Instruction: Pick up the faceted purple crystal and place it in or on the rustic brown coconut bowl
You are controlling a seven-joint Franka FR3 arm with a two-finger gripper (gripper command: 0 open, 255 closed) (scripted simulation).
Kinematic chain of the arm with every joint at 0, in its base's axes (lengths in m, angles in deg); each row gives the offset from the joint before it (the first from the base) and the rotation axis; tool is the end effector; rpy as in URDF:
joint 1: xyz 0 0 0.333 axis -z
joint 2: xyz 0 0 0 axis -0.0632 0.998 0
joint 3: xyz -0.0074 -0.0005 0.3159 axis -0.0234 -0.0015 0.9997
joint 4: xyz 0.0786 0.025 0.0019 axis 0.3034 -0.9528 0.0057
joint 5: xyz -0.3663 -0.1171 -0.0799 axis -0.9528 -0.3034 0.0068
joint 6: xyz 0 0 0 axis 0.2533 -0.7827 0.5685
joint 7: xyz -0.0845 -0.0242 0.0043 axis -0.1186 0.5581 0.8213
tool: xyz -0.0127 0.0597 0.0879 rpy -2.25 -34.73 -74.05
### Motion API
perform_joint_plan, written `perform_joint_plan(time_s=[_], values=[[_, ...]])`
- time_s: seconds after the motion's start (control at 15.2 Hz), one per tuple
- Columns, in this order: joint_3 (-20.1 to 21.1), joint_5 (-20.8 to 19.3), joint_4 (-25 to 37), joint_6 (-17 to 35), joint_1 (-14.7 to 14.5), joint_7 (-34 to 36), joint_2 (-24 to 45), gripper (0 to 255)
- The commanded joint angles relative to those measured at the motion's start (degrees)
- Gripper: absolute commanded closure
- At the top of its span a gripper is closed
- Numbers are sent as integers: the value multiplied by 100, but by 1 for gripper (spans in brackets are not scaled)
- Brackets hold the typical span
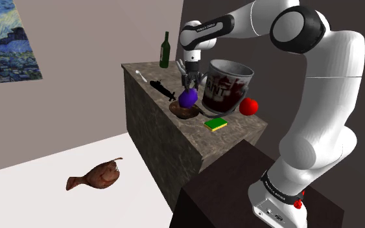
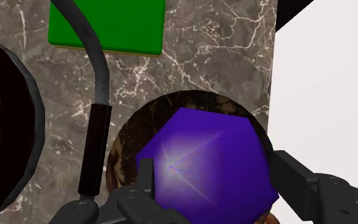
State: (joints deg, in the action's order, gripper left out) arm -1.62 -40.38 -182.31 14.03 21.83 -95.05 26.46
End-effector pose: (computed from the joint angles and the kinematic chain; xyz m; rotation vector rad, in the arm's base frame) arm 0.6293 -0.0870 0.3456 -3.0787 -0.0709 0.4682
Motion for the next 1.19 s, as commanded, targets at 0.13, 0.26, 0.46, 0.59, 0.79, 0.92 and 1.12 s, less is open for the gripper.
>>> perform_joint_plan(time_s=[0.13,0.26,0.46,0.59,0.79,0.92,1.12], values=[[-18,-33,-114,250,2,9,132,255],[-24,-44,-156,337,0,17,177,255],[-24,-44,-155,337,0,17,178,255],[-24,-44,-155,337,0,17,178,255],[-24,-44,-155,336,0,16,177,0],[-24,-44,-153,336,0,16,179,0],[-24,-44,-155,337,0,17,178,0]])
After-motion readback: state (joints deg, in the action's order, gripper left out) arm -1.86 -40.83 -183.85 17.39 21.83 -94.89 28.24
